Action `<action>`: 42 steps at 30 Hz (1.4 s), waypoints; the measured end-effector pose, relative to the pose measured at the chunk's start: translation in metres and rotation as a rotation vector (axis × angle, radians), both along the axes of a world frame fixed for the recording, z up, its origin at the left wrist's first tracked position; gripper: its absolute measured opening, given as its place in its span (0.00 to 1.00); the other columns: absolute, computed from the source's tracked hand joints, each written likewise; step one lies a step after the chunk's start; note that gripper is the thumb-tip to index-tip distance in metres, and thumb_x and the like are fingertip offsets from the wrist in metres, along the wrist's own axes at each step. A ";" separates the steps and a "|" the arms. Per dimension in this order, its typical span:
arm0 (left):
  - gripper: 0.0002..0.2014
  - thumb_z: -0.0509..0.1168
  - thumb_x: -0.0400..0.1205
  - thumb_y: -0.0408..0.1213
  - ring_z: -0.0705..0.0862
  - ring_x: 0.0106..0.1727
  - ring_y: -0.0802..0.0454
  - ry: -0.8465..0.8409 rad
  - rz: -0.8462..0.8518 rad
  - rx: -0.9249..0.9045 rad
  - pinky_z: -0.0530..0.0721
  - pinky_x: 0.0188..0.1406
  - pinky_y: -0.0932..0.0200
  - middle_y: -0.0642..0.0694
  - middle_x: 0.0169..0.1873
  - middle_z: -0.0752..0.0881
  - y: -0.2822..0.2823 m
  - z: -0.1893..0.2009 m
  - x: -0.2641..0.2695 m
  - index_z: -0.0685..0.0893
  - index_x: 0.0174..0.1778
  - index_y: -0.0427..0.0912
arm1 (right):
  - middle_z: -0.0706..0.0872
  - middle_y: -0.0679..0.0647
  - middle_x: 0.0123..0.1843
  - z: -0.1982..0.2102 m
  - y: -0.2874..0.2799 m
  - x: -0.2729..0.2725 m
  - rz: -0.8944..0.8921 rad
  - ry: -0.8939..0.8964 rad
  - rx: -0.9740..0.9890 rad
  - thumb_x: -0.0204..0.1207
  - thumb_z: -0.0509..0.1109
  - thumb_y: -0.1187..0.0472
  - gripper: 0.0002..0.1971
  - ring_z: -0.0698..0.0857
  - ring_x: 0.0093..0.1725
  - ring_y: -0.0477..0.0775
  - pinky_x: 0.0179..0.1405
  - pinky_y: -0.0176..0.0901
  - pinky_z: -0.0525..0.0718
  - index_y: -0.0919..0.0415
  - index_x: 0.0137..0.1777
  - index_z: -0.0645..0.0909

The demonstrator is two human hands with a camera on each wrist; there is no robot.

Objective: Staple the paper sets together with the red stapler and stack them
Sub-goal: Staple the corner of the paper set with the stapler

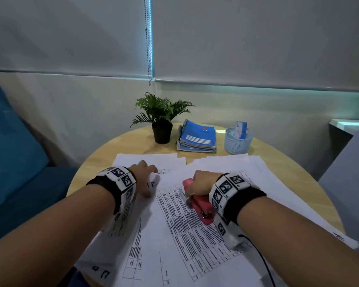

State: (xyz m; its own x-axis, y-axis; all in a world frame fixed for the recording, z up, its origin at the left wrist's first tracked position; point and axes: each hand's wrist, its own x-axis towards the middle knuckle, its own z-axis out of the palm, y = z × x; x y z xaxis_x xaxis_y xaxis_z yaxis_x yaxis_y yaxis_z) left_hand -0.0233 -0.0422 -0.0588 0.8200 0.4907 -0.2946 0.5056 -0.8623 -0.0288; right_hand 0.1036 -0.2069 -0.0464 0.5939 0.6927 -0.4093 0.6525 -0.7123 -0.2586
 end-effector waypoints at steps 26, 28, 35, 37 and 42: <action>0.23 0.65 0.80 0.38 0.74 0.69 0.48 0.019 -0.306 -0.069 0.71 0.65 0.60 0.47 0.72 0.73 0.002 -0.001 -0.005 0.75 0.73 0.55 | 0.67 0.60 0.63 -0.033 0.072 -0.030 0.264 -0.348 -0.186 0.80 0.62 0.60 0.18 0.79 0.62 0.63 0.61 0.60 0.81 0.59 0.69 0.71; 0.23 0.65 0.80 0.38 0.74 0.69 0.48 0.020 -0.308 -0.066 0.71 0.64 0.61 0.47 0.72 0.73 0.003 -0.001 -0.005 0.75 0.73 0.55 | 0.67 0.60 0.64 -0.034 0.073 -0.028 0.262 -0.350 -0.192 0.80 0.62 0.60 0.19 0.79 0.63 0.63 0.62 0.60 0.80 0.60 0.70 0.70; 0.24 0.65 0.80 0.38 0.74 0.70 0.48 0.012 -0.288 -0.070 0.71 0.66 0.60 0.49 0.72 0.74 0.002 -0.001 -0.004 0.75 0.73 0.55 | 0.71 0.60 0.63 -0.036 0.077 -0.021 0.313 -0.390 -0.198 0.77 0.68 0.55 0.23 0.79 0.61 0.63 0.59 0.57 0.82 0.61 0.70 0.72; 0.25 0.66 0.79 0.37 0.76 0.69 0.49 0.000 -0.270 -0.078 0.73 0.66 0.59 0.50 0.71 0.75 0.002 -0.001 -0.004 0.74 0.73 0.57 | 0.74 0.60 0.60 -0.031 0.074 -0.017 0.393 -0.407 -0.239 0.75 0.72 0.52 0.24 0.81 0.56 0.62 0.55 0.56 0.83 0.60 0.68 0.74; 0.26 0.66 0.79 0.38 0.76 0.69 0.50 -0.007 -0.240 -0.084 0.72 0.67 0.58 0.53 0.72 0.76 0.002 -0.001 -0.003 0.73 0.73 0.59 | 0.80 0.55 0.50 -0.026 0.072 -0.010 0.463 -0.459 -0.259 0.78 0.68 0.51 0.18 0.83 0.44 0.56 0.44 0.51 0.84 0.58 0.63 0.76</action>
State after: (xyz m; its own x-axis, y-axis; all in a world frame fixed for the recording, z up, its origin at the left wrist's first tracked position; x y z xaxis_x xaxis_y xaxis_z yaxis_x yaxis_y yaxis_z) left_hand -0.0265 -0.0404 -0.0603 0.9122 0.2559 -0.3199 0.2863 -0.9568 0.0510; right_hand 0.0940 -0.1349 -0.0722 0.4137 0.8301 -0.3739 0.9063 -0.3365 0.2558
